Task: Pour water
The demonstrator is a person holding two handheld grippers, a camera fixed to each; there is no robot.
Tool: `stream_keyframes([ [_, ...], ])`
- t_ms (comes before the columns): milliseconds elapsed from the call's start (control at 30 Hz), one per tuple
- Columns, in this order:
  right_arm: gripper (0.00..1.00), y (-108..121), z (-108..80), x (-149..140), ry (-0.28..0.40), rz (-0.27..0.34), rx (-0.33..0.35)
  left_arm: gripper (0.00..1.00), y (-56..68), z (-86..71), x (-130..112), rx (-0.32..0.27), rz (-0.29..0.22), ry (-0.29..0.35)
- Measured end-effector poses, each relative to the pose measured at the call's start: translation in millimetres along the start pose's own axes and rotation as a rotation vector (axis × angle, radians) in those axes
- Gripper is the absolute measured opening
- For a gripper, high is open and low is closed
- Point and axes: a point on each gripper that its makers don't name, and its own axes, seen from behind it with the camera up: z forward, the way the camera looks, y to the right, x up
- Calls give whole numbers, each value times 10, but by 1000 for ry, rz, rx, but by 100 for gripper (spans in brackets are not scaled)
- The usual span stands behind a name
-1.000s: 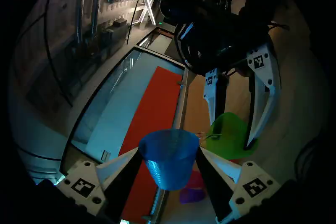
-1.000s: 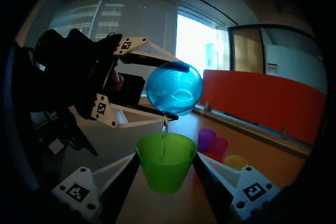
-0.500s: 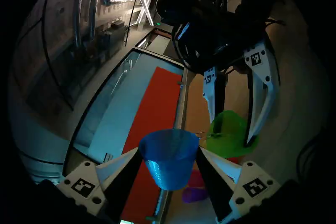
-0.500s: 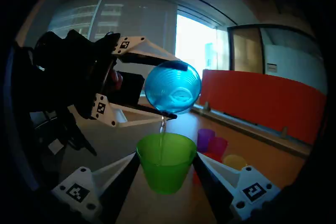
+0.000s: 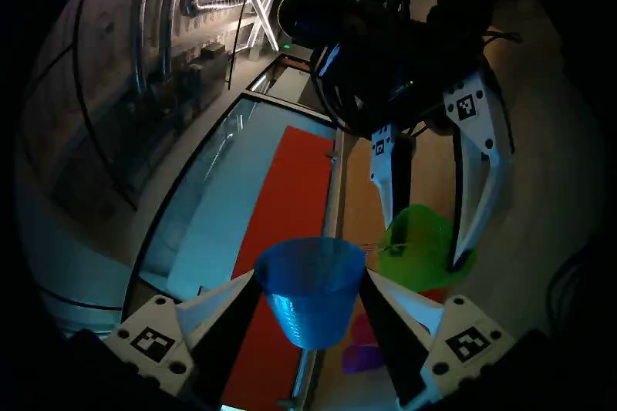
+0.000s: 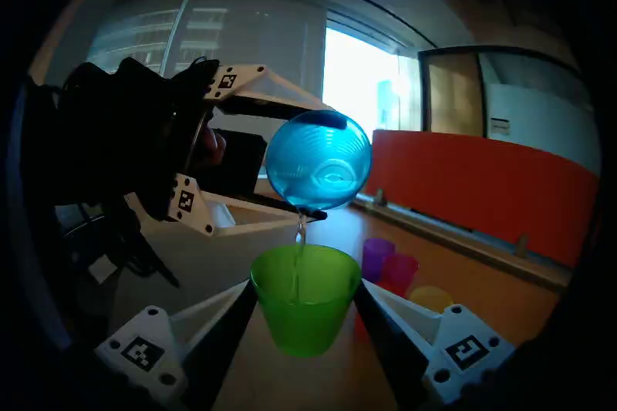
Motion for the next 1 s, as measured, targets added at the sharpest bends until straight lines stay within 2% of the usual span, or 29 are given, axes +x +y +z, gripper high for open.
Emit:
stream_keyframes([
  [600,91,4,-12,3,4,-3,-2,85,-21,26,37,0,70,3],
  [1000,91,0,-21,8,5,-3,-1,86,-20,65,37,4,99,7],
])
